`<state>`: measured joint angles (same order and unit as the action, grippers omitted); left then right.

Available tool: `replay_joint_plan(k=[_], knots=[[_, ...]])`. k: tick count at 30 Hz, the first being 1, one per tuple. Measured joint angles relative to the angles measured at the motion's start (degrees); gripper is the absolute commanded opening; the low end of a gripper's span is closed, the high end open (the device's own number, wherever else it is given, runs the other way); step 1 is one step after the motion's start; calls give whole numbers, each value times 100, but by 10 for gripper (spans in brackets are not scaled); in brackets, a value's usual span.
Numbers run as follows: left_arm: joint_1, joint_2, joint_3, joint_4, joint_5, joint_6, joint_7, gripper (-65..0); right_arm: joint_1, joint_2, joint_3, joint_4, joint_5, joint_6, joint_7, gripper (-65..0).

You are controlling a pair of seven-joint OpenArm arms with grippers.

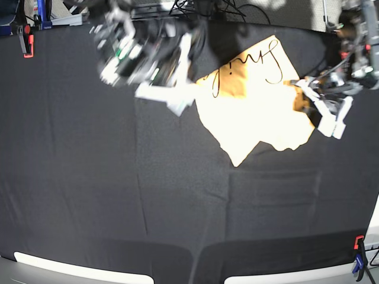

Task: Layout the t-shirt on the table in an organized manner, then fold the t-shirt properly
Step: 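Release the folded shirt and raise both grippers away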

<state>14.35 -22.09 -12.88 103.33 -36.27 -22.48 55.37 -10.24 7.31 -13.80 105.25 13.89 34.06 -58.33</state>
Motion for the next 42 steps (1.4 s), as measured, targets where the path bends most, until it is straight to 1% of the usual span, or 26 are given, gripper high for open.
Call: replay_joint_plan(k=[2, 4, 5, 8, 12, 14, 18, 20, 22, 26, 28, 32, 34, 39, 41, 42], knots=[[153, -85, 7, 50, 44, 164, -9, -650, 197, 0, 122, 2, -164, -52, -22, -650], [334, -96, 9, 39, 457, 393, -72, -650, 361, 0, 155, 2, -243, -94, -39, -650], [420, -96, 11, 37, 612, 573, -195, -650, 444, -2, 149, 0, -236, -114, -74, -650], [608, -96, 7, 33, 824, 909, -485, -650, 761, -140, 127, -105, -229, -136, -61, -650], [769, -59, 9, -44, 809, 901, -592, -650, 1043, -470, 127, -566, -223, -157, -17, -650], [748, 44, 7, -229, 815, 898, -625, -650, 1054, -590, 44, -807, -221, -157, -26, -650], [734, 258, -4, -647, 743, 894, -857, -650, 999, -621, -356, -909, -225, -155, -291, -650], [721, 328, -11, -741, 765, 721, -944, -650, 973, -619, -551, -911, -234, -157, -522, -650], [721, 356, -24, -748, 763, 728, -1040, -650, 931, -619, -723, -909, -238, -155, -737, -650], [686, 372, -24, -756, 734, 730, -1043, -650, 592, -592, -968, -754, -297, -160, -726, -650], [640, 372, -20, -767, 610, 728, -1021, -650, 350, -588, -1012, -529, -304, -175, -741, -650], [579, 387, -2, -785, 289, 446, -994, -650, -111, -592, -1034, 44, -293, -177, -741, -650], [496, 387, 4, -796, 219, 424, -901, -650, -286, -621, -1032, 232, -295, -177, -723, -650], [356, 385, 9, -798, 46, 389, -909, -650, -518, -625, -1176, 282, -302, -177, -693, -650], [358, 385, 9, -798, 48, 295, -907, -650, -566, -632, -1215, 282, -435, -179, -601, -650], [358, 385, 9, -798, 72, 295, -909, -650, -568, -636, -1213, 282, -597, -216, -579, -650]])
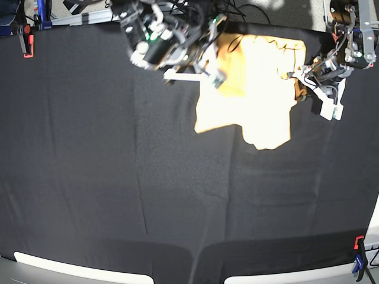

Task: Layout the t-shirt on the table in an organized manner, then fold the t-shirt properly
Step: 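Release the folded shirt and raise both grippers away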

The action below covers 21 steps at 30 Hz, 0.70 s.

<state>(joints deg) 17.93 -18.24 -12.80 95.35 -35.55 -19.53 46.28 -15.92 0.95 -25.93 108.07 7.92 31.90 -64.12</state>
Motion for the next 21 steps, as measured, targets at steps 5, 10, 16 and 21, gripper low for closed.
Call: replay_joint_plan(k=[5, 10, 16, 21], knots=[[52, -101, -94, 52, 111, -4, 2, -650, 4, -2, 415, 236, -496, -197, 111, -650], [470, -114, -442, 562, 105, -2, 42, -650, 0, 15, 1202, 752, -238, -219, 98, -650], [1331, -116, -874, 1460, 81, -9, 229, -650, -426, 13, 2022, 1349, 173, -232, -15, -650], [2354, -120, -1154, 1956, 87, -22, 315, -650, -1279, 11, 2461, 1897, 284, -229, -142, -650]])
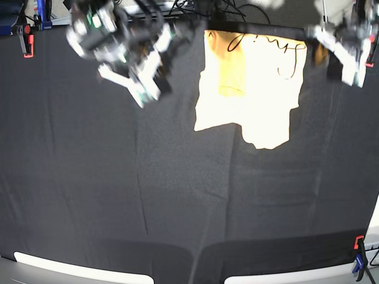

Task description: Layout the t-shirt on the table in an organized manner, then fold the t-shirt properly

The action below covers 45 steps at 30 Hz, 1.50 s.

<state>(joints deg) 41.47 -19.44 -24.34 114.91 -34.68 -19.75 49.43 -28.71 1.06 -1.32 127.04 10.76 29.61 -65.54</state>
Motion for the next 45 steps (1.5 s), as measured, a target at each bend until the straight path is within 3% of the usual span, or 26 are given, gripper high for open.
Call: replay_joint_plan(k=[8, 12, 15, 18, 21, 24, 29, 34, 37, 39, 42, 45], knots=[[1237, -22, -11, 33, 20, -24, 157, -650, -1700, -13, 424, 374, -46, 227, 17, -650], [1644, -26, 0, -101, -17, -647, 328, -650, -2520, -11, 748, 299, -481, 232, 68, -650], [1720, -11, 0, -616, -13, -671, 306, -650, -2741, -13, 1119, 0, -476, 227, 83, -650], [1639, -22, 2, -1410, 22, -682, 249, -650, -2741, 11, 1414, -610, -476, 476, 254, -650], [1434, -24, 105, -2402, 66, -935, -258, -650, -2717, 313, 1458, -1506, -481, 511, 601, -650], [914, -2, 306, -3585, 326, -944, -772, -650, -2459, 686, 1447, -2651, -459, 525, 623, -650], [-46, 9, 767, -5652, 682, -942, -1902, -650, -1513, 1209, 1458, -5012, -485, 269, 861, -650], [-800, 203, 964, -7294, 1613, -931, -3215, -650, -389, 1615, 1342, -7436, -505, 321, 1840, -650], [-1233, 398, 964, -7956, 2280, -935, -4004, -650, 286, 1821, 1019, -8633, -951, 308, 2736, -650], [-1515, 549, 964, -8306, 2684, -929, -4487, -650, 658, 1867, 774, -9241, -1141, 256, 3407, -650], [-1888, 752, 966, -8754, 2916, -885, -4763, -650, 1119, 1818, 470, -9897, -1244, 197, 4430, -650], [-2190, 1001, 966, -9136, 2909, -192, -4791, -650, 1506, 1635, 258, -10301, -1228, -83, 4798, -650]])
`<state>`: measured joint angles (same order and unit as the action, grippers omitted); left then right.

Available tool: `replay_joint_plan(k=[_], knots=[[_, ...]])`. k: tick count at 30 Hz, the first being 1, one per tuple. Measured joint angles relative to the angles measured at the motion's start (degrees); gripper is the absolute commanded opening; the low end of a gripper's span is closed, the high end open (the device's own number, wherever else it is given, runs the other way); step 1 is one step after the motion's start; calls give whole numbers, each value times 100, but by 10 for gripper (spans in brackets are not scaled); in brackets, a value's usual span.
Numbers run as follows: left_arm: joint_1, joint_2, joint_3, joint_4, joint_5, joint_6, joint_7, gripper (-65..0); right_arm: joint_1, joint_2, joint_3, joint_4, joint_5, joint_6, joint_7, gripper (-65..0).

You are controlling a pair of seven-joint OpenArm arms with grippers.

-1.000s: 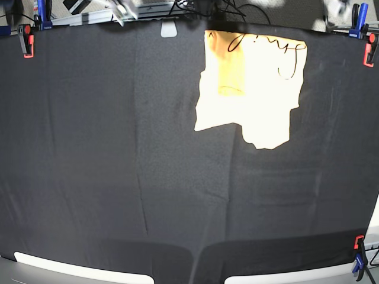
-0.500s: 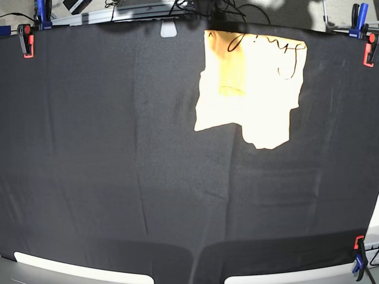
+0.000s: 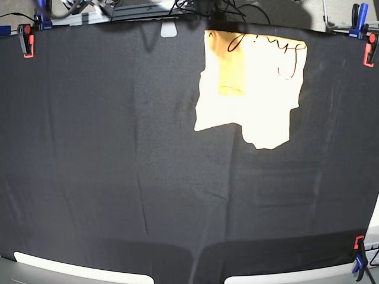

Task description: Layout the t-shirt on the table in an organized manner, then fold the t-shirt properly

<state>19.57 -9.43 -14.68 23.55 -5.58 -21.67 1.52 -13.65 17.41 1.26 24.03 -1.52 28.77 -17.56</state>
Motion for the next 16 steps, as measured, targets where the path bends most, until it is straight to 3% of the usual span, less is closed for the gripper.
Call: replay_joint_plan(k=[2, 8, 16], knots=[[-168, 144, 0, -162, -2, 374, -13, -650, 236, -140, -37, -118, -22, -155, -26, -650], [-621, 321, -13, -251, -61, 496, -284, -650, 538, -409, -37, -144, -13, -313, 101, -650], [-656, 450, -17, -282, -149, 680, -306, -650, 525, -404, -37, -144, 2, -455, 212, -650]])
